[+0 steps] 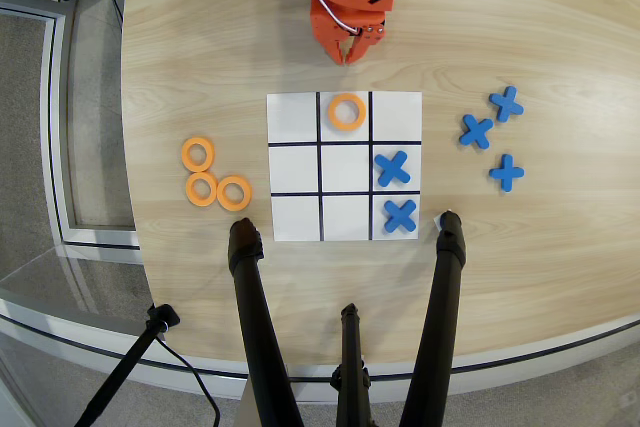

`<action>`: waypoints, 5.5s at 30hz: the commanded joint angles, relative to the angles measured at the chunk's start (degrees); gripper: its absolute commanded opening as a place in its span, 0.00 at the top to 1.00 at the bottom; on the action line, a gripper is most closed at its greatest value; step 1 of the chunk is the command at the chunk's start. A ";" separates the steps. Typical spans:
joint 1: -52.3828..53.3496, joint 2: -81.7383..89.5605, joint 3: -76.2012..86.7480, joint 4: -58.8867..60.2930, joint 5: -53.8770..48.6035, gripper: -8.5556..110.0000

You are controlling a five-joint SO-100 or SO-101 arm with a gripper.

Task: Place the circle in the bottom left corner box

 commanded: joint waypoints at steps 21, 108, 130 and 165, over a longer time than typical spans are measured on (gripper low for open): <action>9.67 -43.68 -40.17 -3.43 2.81 0.82; 26.81 -123.13 -83.76 -35.95 -1.67 0.76; 28.74 -118.65 -78.40 -28.74 -0.35 0.80; 30.32 -108.98 -73.04 -21.62 -2.11 0.93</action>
